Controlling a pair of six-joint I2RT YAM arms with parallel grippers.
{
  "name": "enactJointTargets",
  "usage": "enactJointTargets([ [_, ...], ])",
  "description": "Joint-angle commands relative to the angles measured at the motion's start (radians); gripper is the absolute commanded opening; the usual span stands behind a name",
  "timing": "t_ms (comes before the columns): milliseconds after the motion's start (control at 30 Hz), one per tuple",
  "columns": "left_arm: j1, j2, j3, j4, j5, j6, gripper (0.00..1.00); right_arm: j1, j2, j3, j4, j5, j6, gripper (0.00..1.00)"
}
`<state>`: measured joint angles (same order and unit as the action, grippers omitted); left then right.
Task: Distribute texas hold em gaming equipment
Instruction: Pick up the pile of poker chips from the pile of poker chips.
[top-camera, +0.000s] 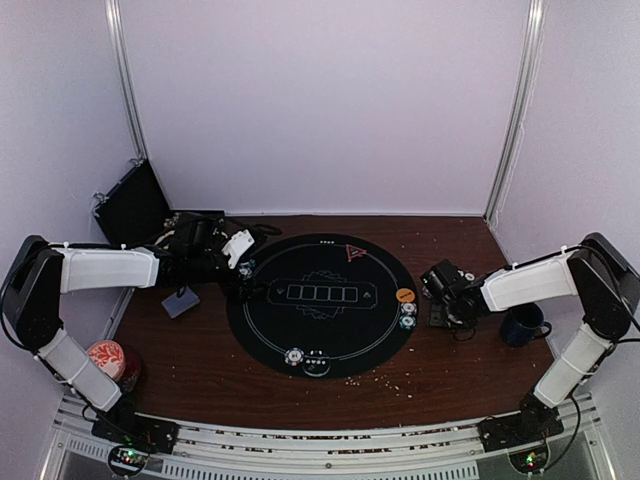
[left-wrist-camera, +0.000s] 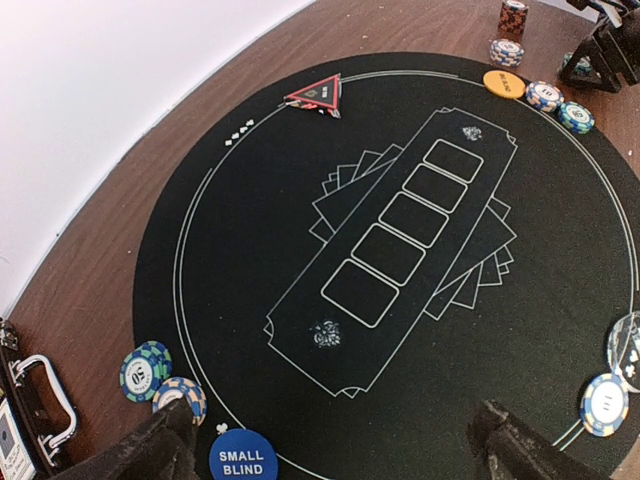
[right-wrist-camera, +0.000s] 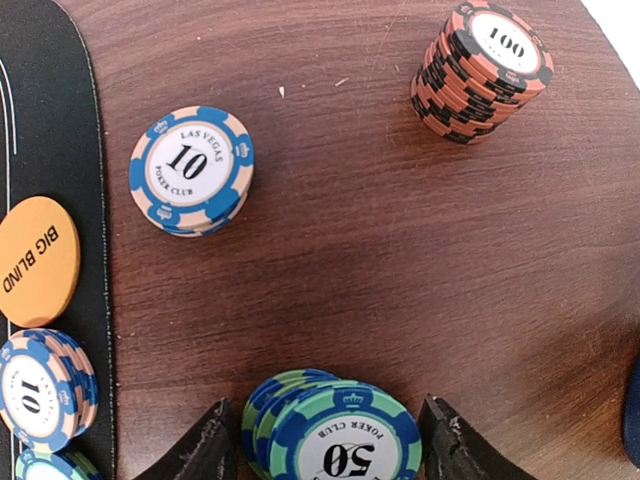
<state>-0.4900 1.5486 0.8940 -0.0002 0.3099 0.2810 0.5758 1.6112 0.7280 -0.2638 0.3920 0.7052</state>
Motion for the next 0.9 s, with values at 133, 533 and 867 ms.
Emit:
enactJointTargets([
  [133,0.002,0.010,0.019,0.042,0.000,-0.007,0.98,-0.005,0.010,-0.005,0.000,0.006,-0.007,0.55],
  [533,0.003,0.010,0.019,0.043,-0.002,-0.006,0.98,-0.002,0.013,0.001,-0.010,0.019,-0.009,0.47],
  [867,0.002,0.012,0.019,0.042,-0.003,-0.006,0.98,-0.002,-0.016,0.002,-0.020,0.039,-0.007,0.52],
])
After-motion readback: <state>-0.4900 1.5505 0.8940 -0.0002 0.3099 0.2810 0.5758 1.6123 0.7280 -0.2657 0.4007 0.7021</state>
